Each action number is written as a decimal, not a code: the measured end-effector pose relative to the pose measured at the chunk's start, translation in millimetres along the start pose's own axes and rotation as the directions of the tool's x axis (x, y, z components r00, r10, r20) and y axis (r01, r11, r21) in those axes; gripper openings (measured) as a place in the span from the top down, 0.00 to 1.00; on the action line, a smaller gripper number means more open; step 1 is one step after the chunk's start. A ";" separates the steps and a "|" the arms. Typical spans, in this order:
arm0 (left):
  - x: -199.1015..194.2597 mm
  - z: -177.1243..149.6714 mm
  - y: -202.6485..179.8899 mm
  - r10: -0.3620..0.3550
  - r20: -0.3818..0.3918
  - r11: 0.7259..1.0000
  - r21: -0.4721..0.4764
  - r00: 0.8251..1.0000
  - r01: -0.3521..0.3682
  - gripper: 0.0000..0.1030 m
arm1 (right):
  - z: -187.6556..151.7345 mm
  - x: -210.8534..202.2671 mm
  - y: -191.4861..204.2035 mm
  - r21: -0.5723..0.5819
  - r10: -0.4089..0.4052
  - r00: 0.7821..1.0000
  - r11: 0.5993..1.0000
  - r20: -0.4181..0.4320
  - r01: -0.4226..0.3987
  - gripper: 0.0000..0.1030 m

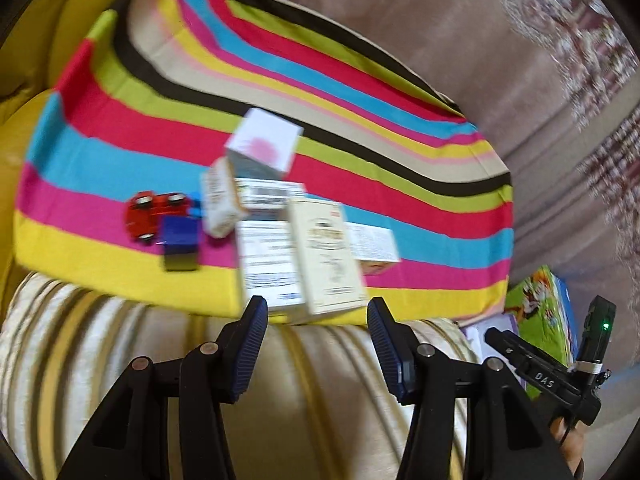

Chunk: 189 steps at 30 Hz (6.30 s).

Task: Organize rigid objects
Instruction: 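Move both open tools back over the boxes on the striped cloth, then close left tool on the dark blue cube while right tool grasps the white printed box, then lift the blue cube and white box and carry both toward the storage box, then lower both held items into the storage box and open both tools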

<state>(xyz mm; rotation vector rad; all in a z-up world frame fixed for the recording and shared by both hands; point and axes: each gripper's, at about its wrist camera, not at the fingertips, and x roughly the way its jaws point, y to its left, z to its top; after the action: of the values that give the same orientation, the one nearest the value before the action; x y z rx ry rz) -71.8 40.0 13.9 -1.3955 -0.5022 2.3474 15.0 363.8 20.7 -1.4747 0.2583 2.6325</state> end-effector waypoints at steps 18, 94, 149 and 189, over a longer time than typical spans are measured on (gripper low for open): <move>-6.5 12.0 60.2 0.168 -0.018 0.983 -0.077 0.986 -0.169 0.48 | 17.3 43.7 80.7 -0.189 0.060 0.995 0.979 -0.076 -0.074 0.25; 27.4 33.6 49.6 0.185 0.003 0.980 -0.068 0.983 -0.185 0.72 | 43.8 81.0 124.5 -0.239 0.069 0.997 0.968 -0.033 -0.075 0.30; 77.4 -56.7 -198.5 0.065 -0.150 0.882 0.472 0.987 0.013 0.72 | -23.4 -31.0 -79.0 0.122 -0.037 0.988 0.992 0.148 0.019 0.30; 128.4 -115.2 -291.0 -0.016 -0.433 0.753 0.588 0.901 0.296 0.54 | -77.1 -26.5 -176.5 0.358 -0.171 0.984 0.922 0.037 0.147 0.20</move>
<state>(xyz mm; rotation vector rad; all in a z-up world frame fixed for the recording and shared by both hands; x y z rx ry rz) 9.7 368.1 3.3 -1.3527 0.2883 1.7452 125.0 520.5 -12.6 -1.2292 0.5486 2.3472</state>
